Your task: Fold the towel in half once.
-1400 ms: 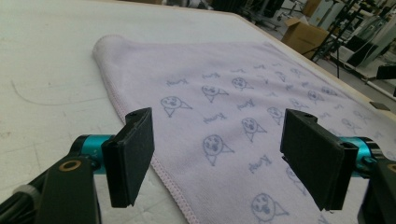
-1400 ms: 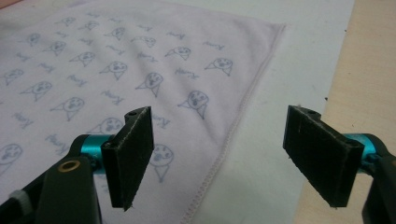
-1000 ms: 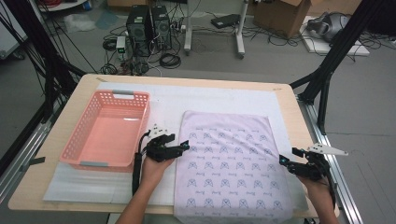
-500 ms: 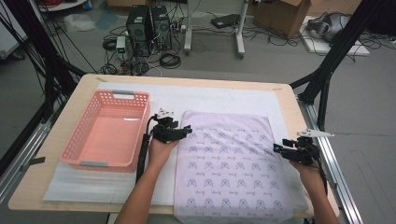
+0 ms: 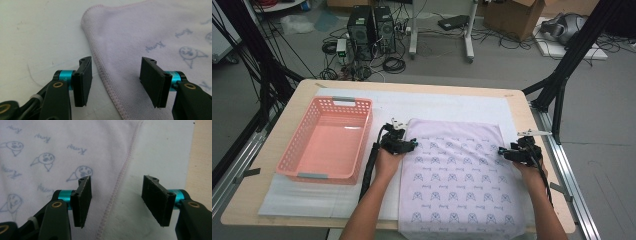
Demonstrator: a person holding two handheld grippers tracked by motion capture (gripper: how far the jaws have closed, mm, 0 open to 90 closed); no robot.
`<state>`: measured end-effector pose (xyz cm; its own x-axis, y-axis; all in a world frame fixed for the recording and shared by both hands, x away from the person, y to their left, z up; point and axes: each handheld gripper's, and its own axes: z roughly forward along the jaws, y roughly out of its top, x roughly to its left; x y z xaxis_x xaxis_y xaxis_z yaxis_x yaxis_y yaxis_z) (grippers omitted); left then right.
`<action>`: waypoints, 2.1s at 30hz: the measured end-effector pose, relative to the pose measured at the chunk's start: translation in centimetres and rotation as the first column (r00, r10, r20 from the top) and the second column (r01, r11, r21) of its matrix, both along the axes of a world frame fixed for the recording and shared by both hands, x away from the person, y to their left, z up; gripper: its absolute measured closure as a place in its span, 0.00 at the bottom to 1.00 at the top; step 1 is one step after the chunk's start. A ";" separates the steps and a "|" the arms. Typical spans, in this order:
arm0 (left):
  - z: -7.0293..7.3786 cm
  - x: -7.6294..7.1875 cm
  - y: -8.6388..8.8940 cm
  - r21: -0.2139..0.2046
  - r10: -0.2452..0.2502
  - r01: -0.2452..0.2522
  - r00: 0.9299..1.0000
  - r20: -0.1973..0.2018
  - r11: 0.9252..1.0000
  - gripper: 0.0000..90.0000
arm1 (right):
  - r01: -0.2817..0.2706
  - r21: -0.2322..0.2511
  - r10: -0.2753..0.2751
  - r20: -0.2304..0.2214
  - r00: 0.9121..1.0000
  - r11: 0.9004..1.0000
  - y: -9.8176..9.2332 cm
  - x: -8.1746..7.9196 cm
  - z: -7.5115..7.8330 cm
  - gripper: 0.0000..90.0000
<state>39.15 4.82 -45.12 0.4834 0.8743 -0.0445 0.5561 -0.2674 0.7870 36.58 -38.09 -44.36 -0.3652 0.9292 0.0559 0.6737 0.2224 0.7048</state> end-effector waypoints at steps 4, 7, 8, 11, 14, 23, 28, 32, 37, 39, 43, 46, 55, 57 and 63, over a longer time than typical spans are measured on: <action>0.0 0.0 -0.2 0.008 -0.015 0.015 1.000 0.013 1.000 0.58 | -0.013 -0.014 0.013 0.011 1.000 1.000 0.1 0.0 0.0 0.55; 0.0 -0.4 -0.8 0.034 -0.097 0.096 0.995 0.034 0.995 0.87 | -0.048 -0.012 0.048 0.017 0.999 0.999 0.4 0.0 0.1 0.75; 0.1 -0.4 -1.0 0.047 -0.092 0.090 0.995 0.036 0.995 0.92 | -0.065 -0.003 0.065 0.018 0.998 0.998 0.4 0.1 0.0 0.83; 0.0 -0.2 -0.7 -0.029 -0.056 0.056 0.998 -0.004 0.998 0.95 | -0.082 0.022 0.081 0.013 0.997 0.996 0.6 0.0 0.0 0.96; 0.4 -0.1 -0.1 -0.039 0.043 -0.043 0.999 -0.003 0.998 0.96 | -0.083 0.014 0.083 0.018 0.996 0.996 0.6 -0.1 0.1 0.97; 4.4 1.4 1.1 -0.170 0.121 -0.107 0.990 0.075 0.980 0.96 | -0.019 0.079 0.006 0.158 0.987 0.997 -0.3 0.9 3.1 0.98; 4.9 0.9 1.9 -0.208 0.081 -0.066 0.994 0.067 0.976 0.96 | -0.054 0.126 0.028 0.198 0.980 0.991 -0.6 0.7 5.0 0.98; 4.8 -0.6 2.3 -0.218 0.050 -0.036 0.997 0.057 0.975 0.96 | -0.103 0.148 0.074 0.191 0.979 0.984 -1.2 -0.6 5.0 0.98; 5.3 -3.1 2.4 -0.208 0.015 -0.003 0.998 0.059 0.978 0.96 | -0.140 0.186 0.108 0.175 0.979 0.973 -1.9 -3.1 5.0 0.98; 5.5 -4.3 2.5 -0.222 0.000 0.015 0.998 0.068 0.975 0.96 | -0.154 0.182 0.121 0.181 0.976 0.971 -2.0 -4.4 5.0 0.98; 5.2 -6.6 2.8 -0.213 -0.026 0.043 0.996 0.082 0.976 0.96 | -0.171 0.197 0.135 0.183 0.974 0.965 -2.2 -6.7 4.6 0.98; 4.4 -8.5 3.3 -0.230 -0.040 0.058 0.996 0.084 0.971 0.96 | -0.183 0.199 0.148 0.182 0.972 0.963 -2.3 -8.2 4.2 0.98; 2.2 -13.9 4.7 -0.243 -0.107 0.116 0.993 0.051 0.963 0.96 | -0.193 0.212 0.162 0.154 0.975 0.958 -1.9 -13.0 2.8 0.98; 2.1 -14.8 4.6 -0.234 -0.125 0.132 0.991 0.048 0.963 0.96 | -0.187 0.200 0.160 0.144 0.977 0.962 -1.9 -13.8 2.6 0.98; 1.3 -17.2 4.6 -0.233 -0.148 0.150 0.989 0.026 0.961 0.96 | -0.180 0.194 0.160 0.112 0.981 0.964 -2.0 -15.9 2.0 0.98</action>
